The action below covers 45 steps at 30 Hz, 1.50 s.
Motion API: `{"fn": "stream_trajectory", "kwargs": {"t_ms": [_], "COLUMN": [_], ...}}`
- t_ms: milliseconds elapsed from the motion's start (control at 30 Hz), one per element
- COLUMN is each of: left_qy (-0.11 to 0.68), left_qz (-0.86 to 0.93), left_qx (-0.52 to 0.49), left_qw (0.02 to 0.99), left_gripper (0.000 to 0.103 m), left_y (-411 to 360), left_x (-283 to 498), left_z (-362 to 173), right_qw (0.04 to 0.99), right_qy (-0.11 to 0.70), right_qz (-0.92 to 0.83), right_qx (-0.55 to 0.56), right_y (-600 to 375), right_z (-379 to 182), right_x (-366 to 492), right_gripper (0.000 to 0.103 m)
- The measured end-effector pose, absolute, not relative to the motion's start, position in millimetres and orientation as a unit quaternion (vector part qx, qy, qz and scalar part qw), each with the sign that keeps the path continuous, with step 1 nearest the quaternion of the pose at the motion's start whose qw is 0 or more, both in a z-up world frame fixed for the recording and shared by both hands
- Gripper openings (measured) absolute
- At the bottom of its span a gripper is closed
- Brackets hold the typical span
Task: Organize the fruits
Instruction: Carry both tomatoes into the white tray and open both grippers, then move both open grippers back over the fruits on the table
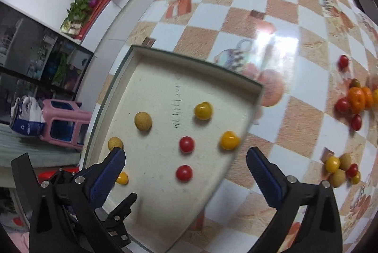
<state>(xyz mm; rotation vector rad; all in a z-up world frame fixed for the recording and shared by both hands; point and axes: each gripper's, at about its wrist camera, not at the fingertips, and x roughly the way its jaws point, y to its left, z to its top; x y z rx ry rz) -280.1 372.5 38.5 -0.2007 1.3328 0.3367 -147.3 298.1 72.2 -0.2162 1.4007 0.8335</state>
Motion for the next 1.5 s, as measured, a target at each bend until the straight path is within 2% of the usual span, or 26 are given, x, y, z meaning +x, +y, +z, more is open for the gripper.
{"fn": "stream_trajectory", "kwargs": {"t_ms": [333,667,1167,1400,1500], "left_qy": [0.599,0.589,0.602,0.609,0.610], "left_qz": [0.103,0.026,0.015,0.000,-0.009], "left_qx": [-0.058,-0.023,-0.019,0.033,0.040], "left_qw": [0.792,0.808,0.798,0.792,0.792], "left_gripper": [0.078,0.077,0.077,0.077,0.077], "left_y": [323.0,267.6,227.9,208.4,205.9], "left_x": [-260.0,-240.8,-152.5,-120.1,-111.8], "left_z": [69.4,88.3,64.6,36.3,27.4], "right_qw": [0.724,0.726,0.732,0.735,0.738], "right_qy": [0.624,0.657,0.664,0.657,0.649], "right_qz": [0.290,0.202,0.156,0.164,0.177], "right_qx": [-0.040,-0.015,-0.014,-0.032,-0.052], "right_y": [192.6,92.4,32.9,29.3,34.1], "right_z": [93.3,66.6,39.3,30.9,28.0], "right_x": [-116.4,-122.5,-111.6,-91.9,-85.5], "right_gripper": [0.102,0.102,0.102,0.102,0.099]}}
